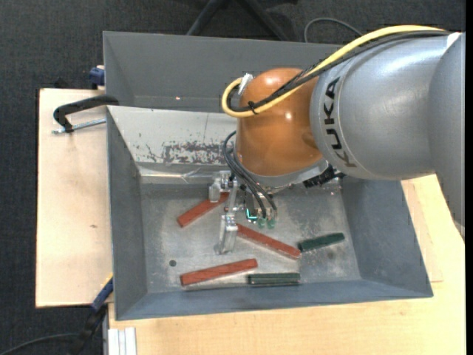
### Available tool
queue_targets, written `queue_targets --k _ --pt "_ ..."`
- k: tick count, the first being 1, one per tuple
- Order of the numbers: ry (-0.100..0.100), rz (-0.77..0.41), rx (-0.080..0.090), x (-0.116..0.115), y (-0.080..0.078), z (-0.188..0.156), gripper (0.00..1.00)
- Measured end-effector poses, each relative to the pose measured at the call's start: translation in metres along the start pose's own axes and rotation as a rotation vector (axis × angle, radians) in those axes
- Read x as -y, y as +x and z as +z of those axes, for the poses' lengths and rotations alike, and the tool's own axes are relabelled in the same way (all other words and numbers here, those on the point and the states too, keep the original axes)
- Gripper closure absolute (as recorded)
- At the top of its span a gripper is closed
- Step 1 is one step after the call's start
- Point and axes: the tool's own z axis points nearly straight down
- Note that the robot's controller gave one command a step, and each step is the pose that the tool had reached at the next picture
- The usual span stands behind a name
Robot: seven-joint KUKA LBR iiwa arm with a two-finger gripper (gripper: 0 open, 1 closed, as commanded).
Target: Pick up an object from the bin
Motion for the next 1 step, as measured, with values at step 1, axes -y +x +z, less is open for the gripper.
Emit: queue_targets --k 1 --pt "0.001 0.081 0.001 0.0808 -0.0017 0.1048 0.0"
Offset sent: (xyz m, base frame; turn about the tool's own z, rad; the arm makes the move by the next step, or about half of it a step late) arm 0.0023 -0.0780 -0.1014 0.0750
